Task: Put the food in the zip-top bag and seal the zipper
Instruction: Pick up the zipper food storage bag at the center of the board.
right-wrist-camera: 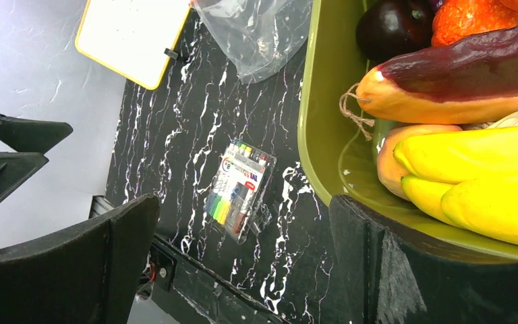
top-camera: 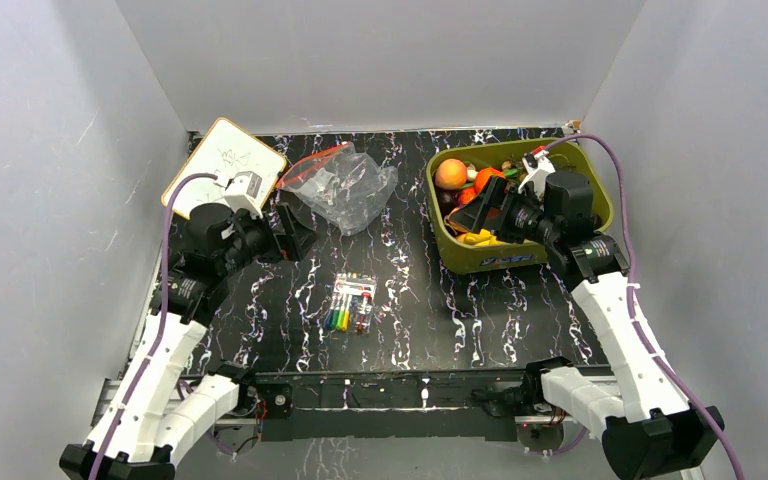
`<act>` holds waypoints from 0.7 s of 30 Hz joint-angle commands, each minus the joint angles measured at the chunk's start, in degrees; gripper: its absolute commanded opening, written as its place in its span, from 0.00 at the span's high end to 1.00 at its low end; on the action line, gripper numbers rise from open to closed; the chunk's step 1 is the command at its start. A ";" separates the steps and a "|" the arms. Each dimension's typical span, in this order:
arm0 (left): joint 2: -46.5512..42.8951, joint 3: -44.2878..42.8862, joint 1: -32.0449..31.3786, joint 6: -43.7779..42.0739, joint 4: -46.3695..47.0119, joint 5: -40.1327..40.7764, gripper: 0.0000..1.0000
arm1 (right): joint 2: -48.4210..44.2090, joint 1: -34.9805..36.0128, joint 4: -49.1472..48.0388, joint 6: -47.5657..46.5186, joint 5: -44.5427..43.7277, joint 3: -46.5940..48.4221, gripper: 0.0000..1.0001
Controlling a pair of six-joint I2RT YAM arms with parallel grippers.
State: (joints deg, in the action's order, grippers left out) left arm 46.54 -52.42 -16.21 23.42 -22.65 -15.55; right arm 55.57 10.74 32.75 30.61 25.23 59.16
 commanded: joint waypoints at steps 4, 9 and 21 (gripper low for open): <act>-3.23 -0.02 0.44 -0.21 1.61 -0.29 0.02 | -1.61 -0.24 -4.49 0.50 1.63 0.25 0.02; -2.40 -1.31 0.47 -1.86 -0.94 0.94 0.02 | -2.30 -0.23 -7.58 1.72 3.71 -0.48 0.03; -1.55 -4.06 0.46 -4.63 -6.86 1.01 0.04 | 9.25 12.18 -8.49 1.49 -13.55 8.01 0.31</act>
State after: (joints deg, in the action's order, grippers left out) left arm 44.77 -53.54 -16.21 20.01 -26.68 -14.44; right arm 60.45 18.52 28.05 33.08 19.88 61.21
